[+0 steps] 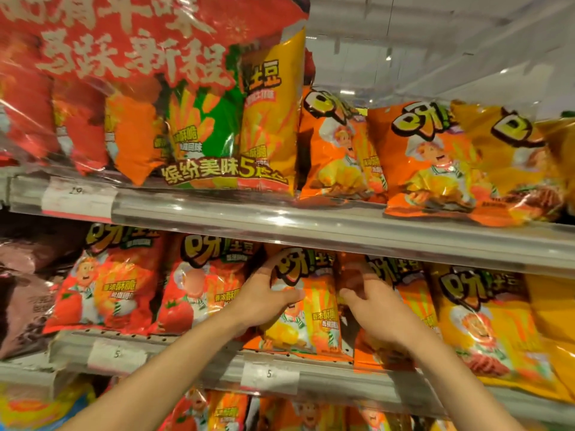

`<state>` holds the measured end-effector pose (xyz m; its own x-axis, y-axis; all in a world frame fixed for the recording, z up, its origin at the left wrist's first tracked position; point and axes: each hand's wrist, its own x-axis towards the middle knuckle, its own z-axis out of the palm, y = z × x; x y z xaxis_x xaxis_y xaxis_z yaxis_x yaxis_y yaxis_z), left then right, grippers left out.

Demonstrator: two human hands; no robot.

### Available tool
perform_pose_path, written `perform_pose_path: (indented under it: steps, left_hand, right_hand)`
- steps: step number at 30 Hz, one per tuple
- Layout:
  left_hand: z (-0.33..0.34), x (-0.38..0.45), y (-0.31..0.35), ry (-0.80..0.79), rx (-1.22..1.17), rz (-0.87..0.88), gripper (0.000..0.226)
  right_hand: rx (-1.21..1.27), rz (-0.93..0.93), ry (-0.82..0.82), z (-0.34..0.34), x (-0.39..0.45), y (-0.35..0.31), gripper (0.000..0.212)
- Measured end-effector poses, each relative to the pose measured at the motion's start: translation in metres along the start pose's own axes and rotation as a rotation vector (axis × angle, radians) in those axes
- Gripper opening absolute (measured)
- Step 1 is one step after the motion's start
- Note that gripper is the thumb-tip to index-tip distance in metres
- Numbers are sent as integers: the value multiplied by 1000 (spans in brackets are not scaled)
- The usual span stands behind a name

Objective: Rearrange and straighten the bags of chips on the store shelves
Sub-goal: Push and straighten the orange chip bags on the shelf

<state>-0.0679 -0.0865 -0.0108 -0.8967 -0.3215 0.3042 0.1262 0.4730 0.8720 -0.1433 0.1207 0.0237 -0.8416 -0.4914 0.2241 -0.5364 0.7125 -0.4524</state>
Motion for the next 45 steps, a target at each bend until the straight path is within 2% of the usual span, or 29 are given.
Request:
perform_pose_path:
  steps: [3, 6, 7, 11, 13, 15, 18, 21, 26, 32, 35, 38, 40, 42, 43, 45]
  left_hand:
    - [-5, 3, 0, 0, -67, -11, 62]
    - [-12, 2, 4, 21, -97, -19, 64]
    - [-15, 2, 5, 25, -104, -15, 62]
    - [-24, -4, 5, 5, -87, 15, 51]
    - [-29, -9, 3, -7, -64, 44, 48]
    - [-33, -14, 5, -17, -58, 50, 53]
    - [-39, -18, 4, -25, -62, 51, 63]
    - [-43, -24, 7, -61, 0, 64, 69]
    - [-44, -18, 13, -165, 17, 39, 97]
    - [-38, -10, 15, -135, -40, -34, 118]
    - [-34, -9, 15, -114, -36, -12, 114]
    - [-32, -13, 19, -119, 2, 25, 114]
    - [-34, -19, 20, -124, 62, 62, 110]
    - [-38, -29, 18, -84, 161, 114, 91]
    - [-39, -35, 15, -24, 222, 154, 77]
    - [-45, -46, 6, 165, 375, 288, 51]
  right_hand:
    - [144, 7, -119, -12, -9, -4, 43]
    - [194, -18, -175, -18, -13, -7, 93]
    - [198, -32, -198, -19, -13, -7, 103]
    - [193, -79, -289, -18, -9, -10, 123]
    - [204, -123, -327, -17, -4, -11, 119]
    - [280, -156, -362, -15, 0, -13, 108]
    - [467, -162, -402, -5, 4, -14, 123]
    - [495, -180, -308, 6, 3, -10, 131]
    - [543, -207, -254, 7, 4, -2, 111]
    - [522, -221, -227, 3, 0, 2, 125]
    - [490, -193, -219, 1, -1, 5, 122]
    - [451, -126, -172, -2, -5, -2, 92]
    - [439, -123, -116, -3, -5, -6, 87]
    - [397, -113, -57, -3, -3, -7, 98]
    - [386, -93, -49, -2, -2, -9, 96]
    - [330, -67, -82, 3, -2, -16, 79]
